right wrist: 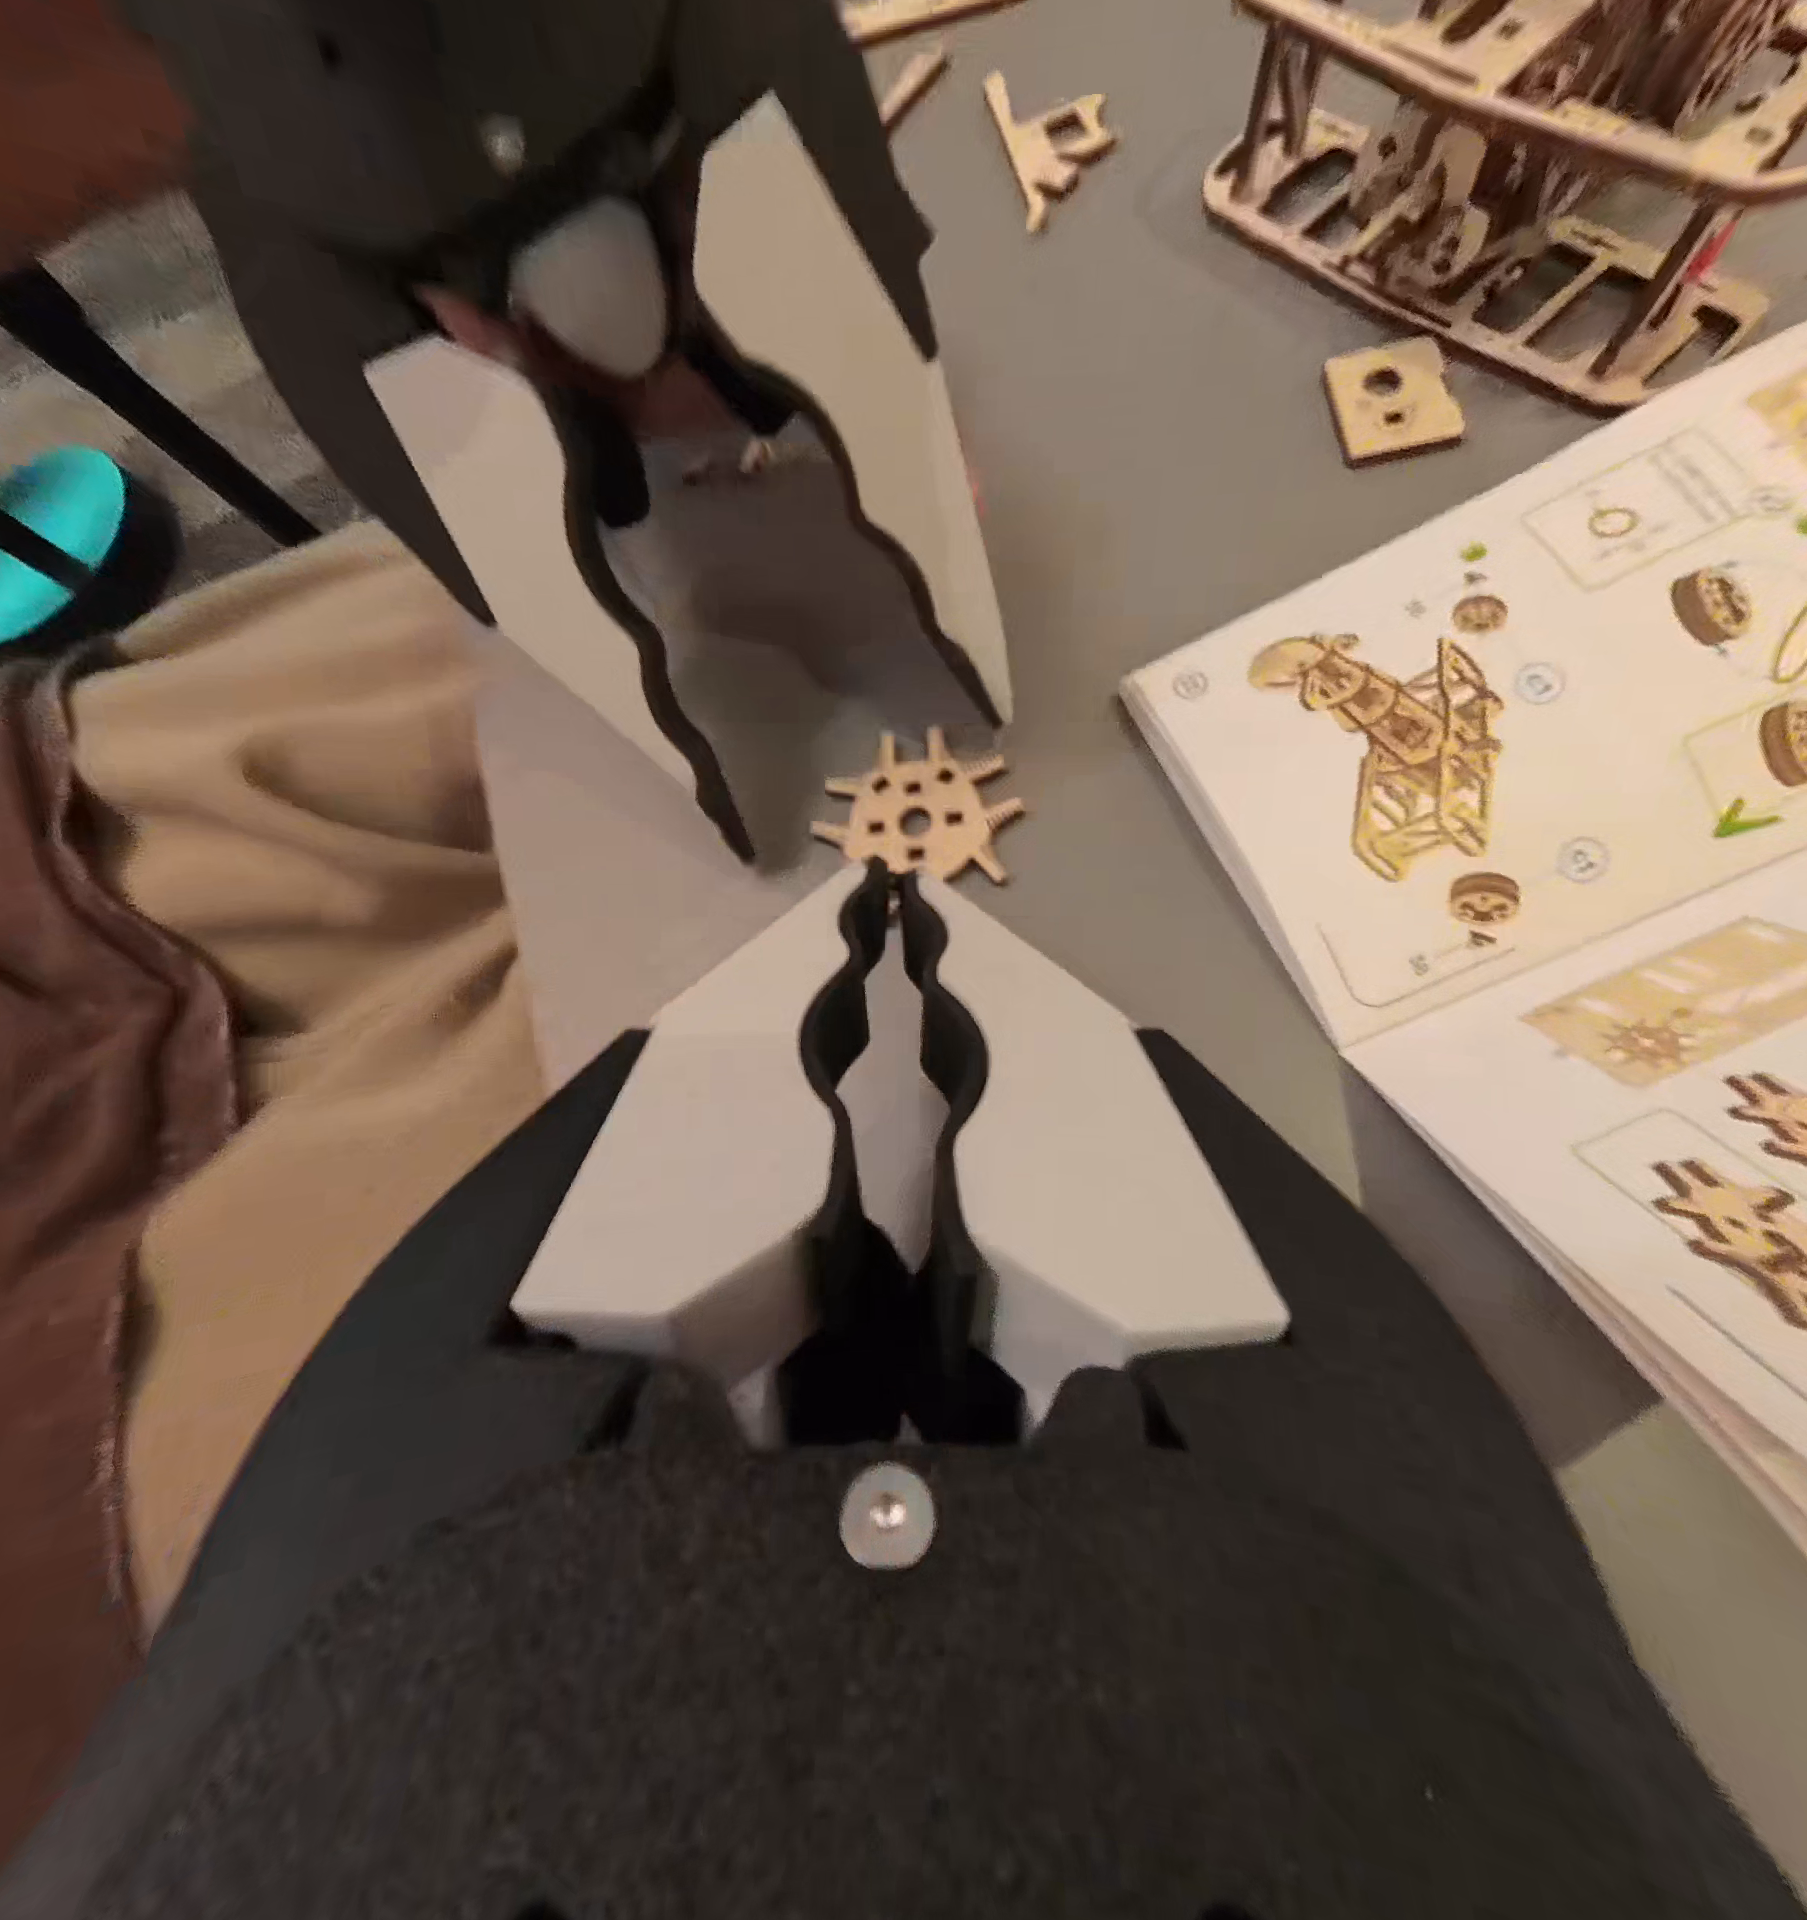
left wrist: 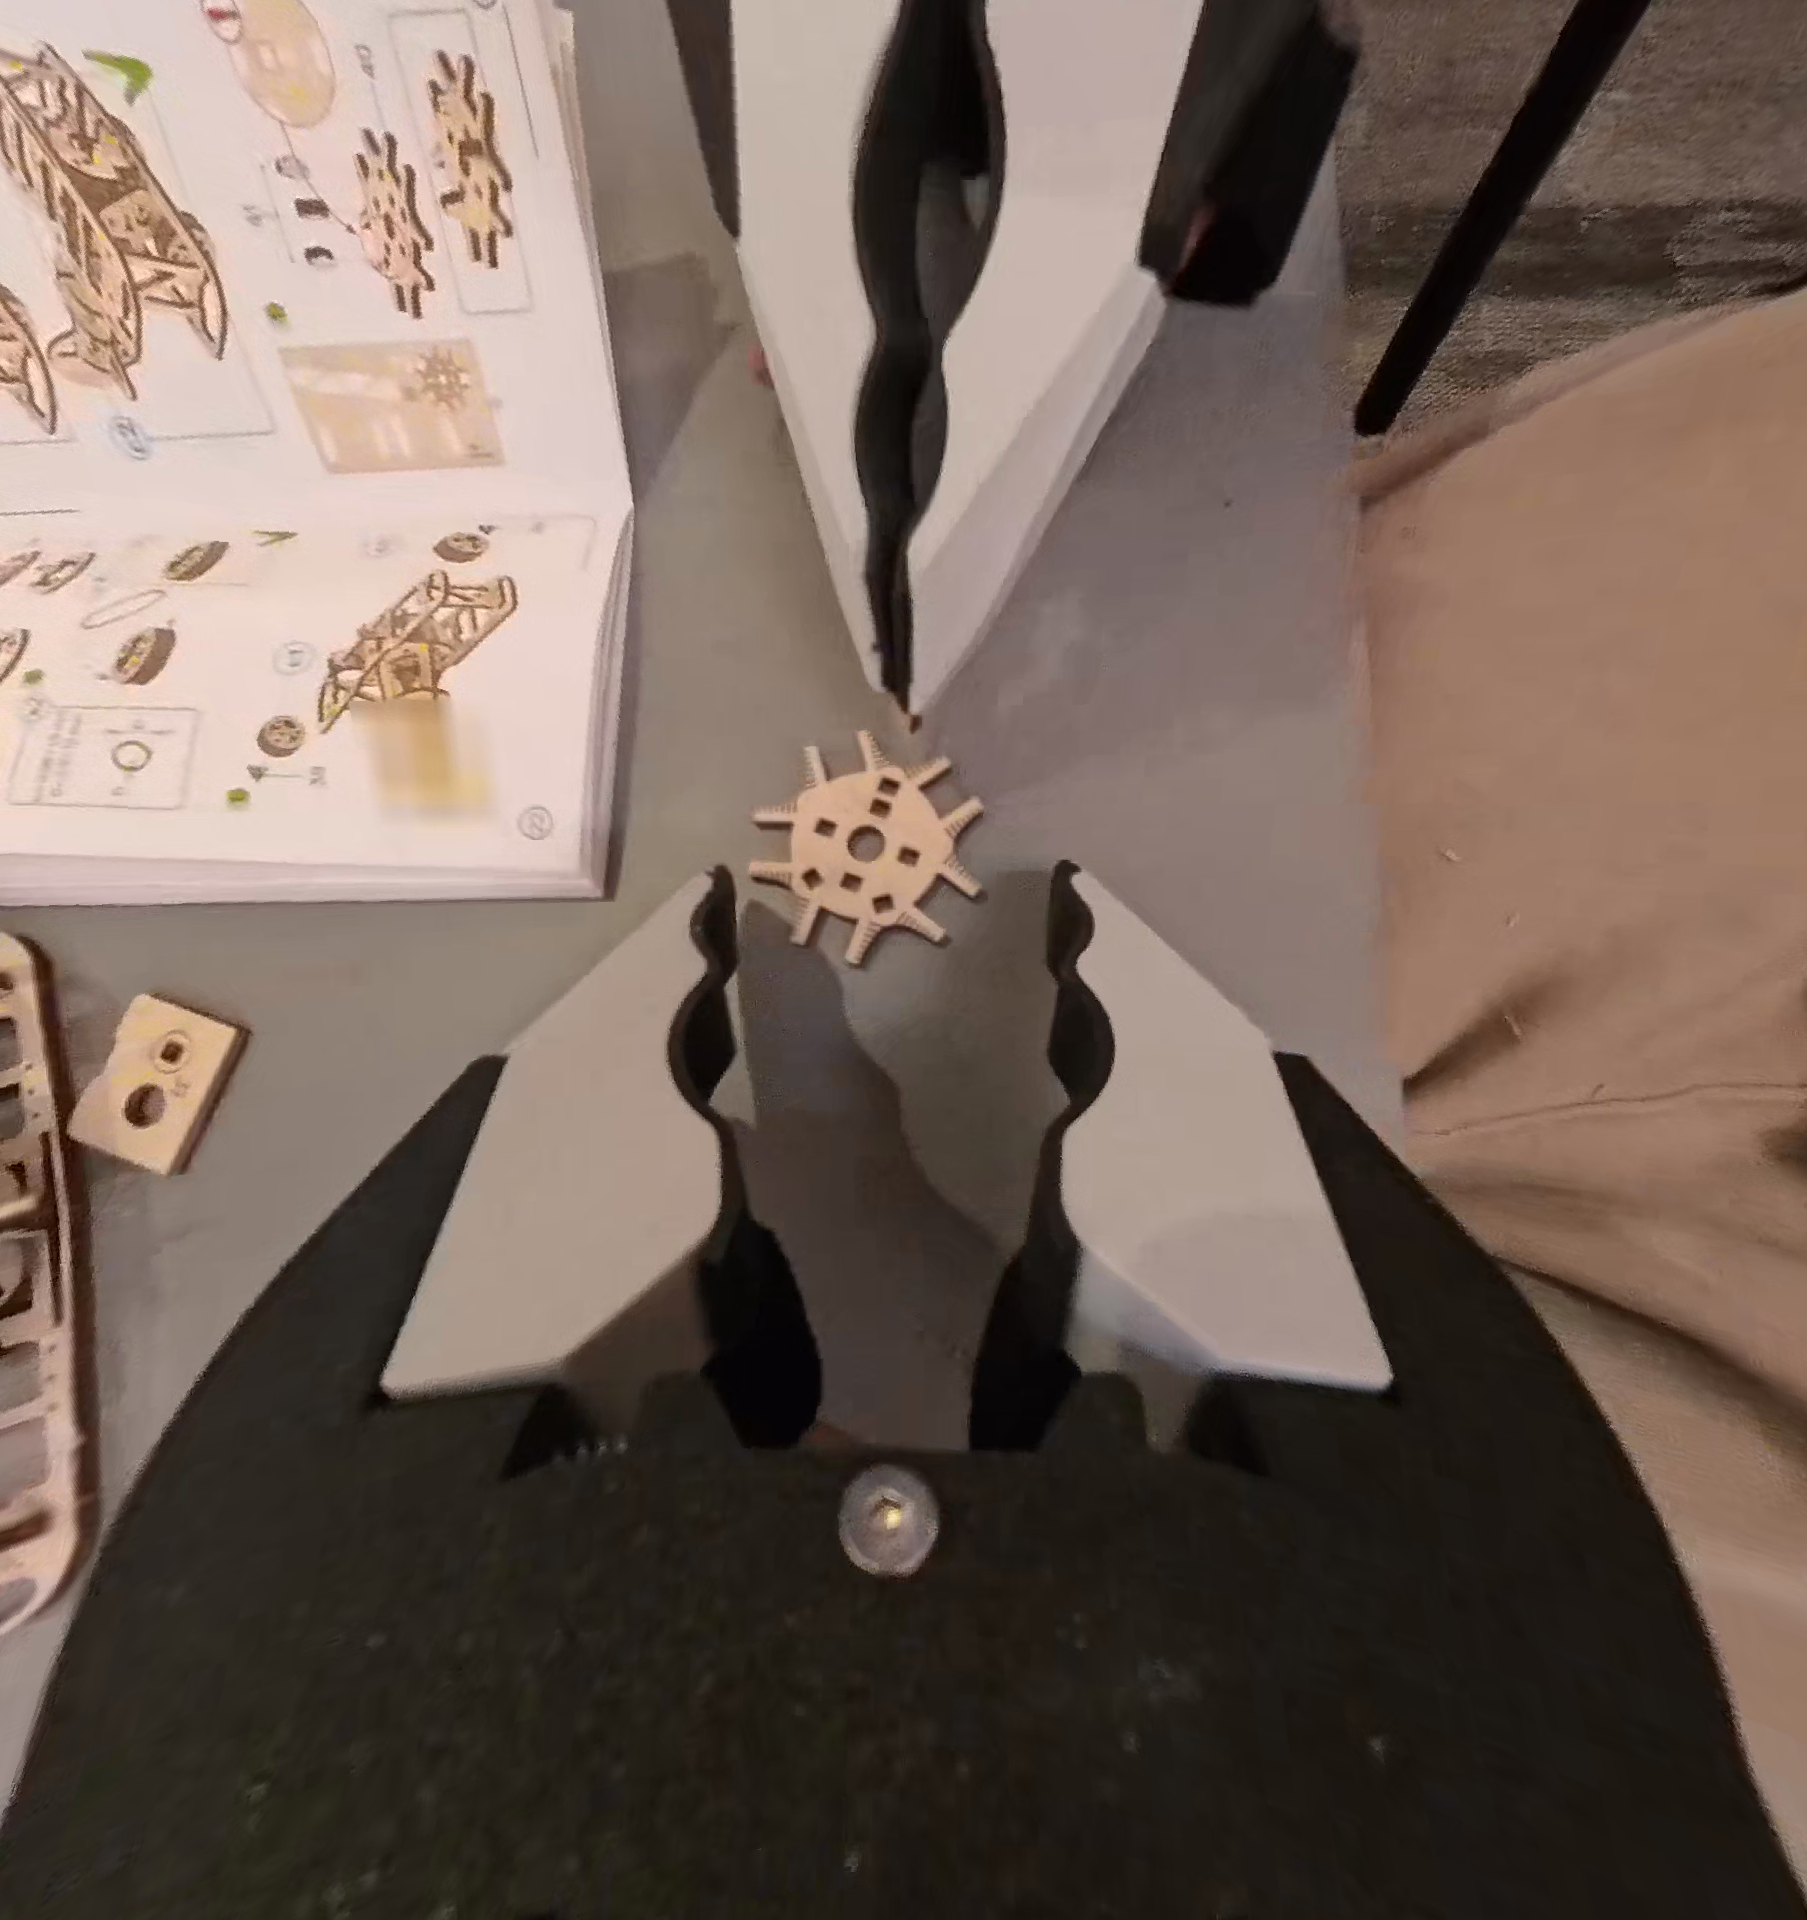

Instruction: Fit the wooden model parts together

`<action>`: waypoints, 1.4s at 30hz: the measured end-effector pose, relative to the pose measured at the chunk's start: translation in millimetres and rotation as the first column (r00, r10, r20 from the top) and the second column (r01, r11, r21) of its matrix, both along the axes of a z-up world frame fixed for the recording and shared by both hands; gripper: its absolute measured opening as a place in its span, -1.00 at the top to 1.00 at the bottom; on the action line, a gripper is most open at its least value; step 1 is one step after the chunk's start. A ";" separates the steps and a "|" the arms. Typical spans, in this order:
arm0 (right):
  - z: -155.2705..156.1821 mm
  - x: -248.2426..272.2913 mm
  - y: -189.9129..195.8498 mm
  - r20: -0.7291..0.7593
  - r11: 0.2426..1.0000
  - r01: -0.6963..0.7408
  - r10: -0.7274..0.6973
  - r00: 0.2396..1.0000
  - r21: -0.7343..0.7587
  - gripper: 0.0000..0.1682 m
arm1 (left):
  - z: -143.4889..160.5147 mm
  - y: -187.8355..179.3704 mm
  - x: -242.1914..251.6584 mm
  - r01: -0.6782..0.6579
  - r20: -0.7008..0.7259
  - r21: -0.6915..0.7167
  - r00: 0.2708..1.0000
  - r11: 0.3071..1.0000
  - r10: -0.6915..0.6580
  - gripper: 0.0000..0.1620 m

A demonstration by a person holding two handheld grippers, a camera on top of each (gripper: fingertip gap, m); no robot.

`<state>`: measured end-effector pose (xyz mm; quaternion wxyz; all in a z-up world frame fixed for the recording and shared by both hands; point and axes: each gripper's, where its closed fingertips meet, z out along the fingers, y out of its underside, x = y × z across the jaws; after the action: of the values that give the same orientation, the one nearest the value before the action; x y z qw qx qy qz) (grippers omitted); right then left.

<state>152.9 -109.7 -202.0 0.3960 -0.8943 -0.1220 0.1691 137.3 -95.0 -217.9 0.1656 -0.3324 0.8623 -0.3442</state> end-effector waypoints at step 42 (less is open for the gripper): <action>-9.4 -1.5 11.0 0.186 0.983 -0.160 0.141 0.972 0.093 0.99 | -5.6 -1.1 14.2 0.037 -0.013 -0.065 0.999 0.997 -0.038 0.51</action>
<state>151.5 -98.7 -211.4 0.4171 -0.8714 -0.2333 0.1110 151.5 -96.0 -223.6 0.1422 -0.3235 0.8579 -0.3729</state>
